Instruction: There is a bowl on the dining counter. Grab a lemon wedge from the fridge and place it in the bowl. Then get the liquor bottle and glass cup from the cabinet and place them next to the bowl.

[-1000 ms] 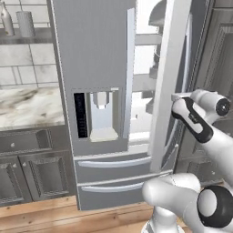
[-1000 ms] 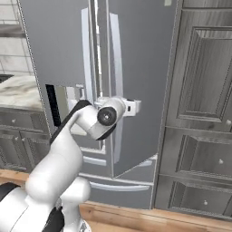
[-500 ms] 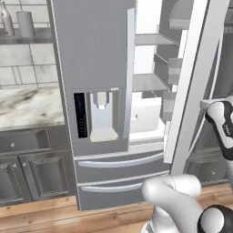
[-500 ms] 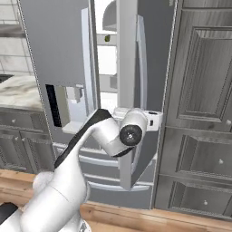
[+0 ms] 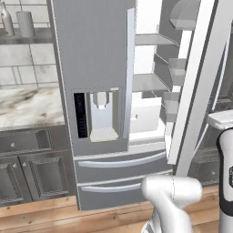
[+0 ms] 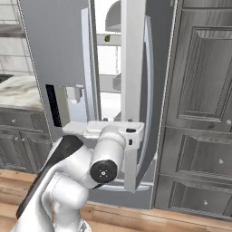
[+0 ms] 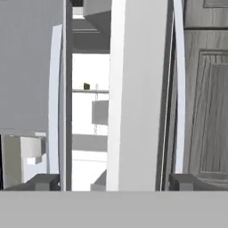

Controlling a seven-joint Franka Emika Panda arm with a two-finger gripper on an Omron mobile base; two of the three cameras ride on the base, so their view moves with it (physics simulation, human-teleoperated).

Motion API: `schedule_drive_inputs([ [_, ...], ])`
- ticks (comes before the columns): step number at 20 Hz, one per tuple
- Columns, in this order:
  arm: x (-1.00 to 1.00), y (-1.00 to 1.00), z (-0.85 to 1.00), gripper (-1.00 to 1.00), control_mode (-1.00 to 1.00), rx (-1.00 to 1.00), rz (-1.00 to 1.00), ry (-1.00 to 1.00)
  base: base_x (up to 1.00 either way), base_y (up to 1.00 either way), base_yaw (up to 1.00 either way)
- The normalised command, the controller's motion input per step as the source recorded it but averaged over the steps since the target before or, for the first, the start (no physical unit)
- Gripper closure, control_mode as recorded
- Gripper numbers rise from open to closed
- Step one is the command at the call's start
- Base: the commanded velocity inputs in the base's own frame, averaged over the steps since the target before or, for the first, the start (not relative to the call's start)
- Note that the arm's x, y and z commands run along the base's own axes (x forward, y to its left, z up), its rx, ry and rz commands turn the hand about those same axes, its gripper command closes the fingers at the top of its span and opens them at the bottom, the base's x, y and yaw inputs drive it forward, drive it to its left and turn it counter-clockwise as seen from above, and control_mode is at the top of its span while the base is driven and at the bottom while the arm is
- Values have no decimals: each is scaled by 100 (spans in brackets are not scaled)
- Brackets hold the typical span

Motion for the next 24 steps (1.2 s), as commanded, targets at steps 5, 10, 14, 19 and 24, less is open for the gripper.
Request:
schedule_drive_inputs([
  [5, -67, 100, 10, -100, -100, -10, 3, -2, 0, 0, 0],
  [10, 12, 94, 0, -100, -100, -2, 3, 7, 0, 0, 0],
  [14, 49, 82, 0, -100, -100, -2, 0, 7, 0, 0, 0],
  [19, 79, 69, 0, -100, -100, -6, 0, 4, 0, 0, 0],
  [24, 100, 26, 0, -100, -100, -3, -4, 10, 0, 0, 0],
])
